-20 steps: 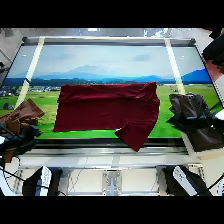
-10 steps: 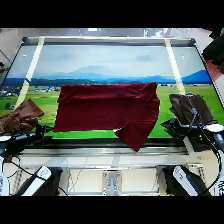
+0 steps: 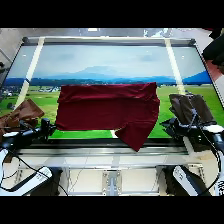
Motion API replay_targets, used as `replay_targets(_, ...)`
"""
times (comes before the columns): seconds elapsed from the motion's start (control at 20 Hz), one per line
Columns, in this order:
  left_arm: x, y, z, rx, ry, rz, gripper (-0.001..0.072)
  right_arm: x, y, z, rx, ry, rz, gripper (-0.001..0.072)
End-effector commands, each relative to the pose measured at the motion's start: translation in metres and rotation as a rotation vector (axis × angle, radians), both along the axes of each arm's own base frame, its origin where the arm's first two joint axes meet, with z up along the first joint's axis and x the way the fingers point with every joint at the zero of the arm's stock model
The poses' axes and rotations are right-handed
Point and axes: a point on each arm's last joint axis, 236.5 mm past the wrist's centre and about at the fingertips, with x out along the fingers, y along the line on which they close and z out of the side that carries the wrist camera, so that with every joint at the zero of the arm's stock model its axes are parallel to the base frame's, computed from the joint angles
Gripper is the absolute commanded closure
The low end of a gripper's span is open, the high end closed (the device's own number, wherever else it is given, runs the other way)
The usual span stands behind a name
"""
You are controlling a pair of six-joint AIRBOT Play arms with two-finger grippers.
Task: Fold the shirts.
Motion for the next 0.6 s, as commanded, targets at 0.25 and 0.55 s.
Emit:
replay_targets(0.25,0.003,0.004,-0.004,0.03,0.0,0.002,0.0694,-0.007,0.022,-0.029,-0.17,0.096,0.086,0.0236)
replay_targets(0.55,0.003,0.003,-0.004,0.027,0.0,0.0,0.0694,-0.018,0.068,-0.057,-0.073,0.195,0.174,0.0236)
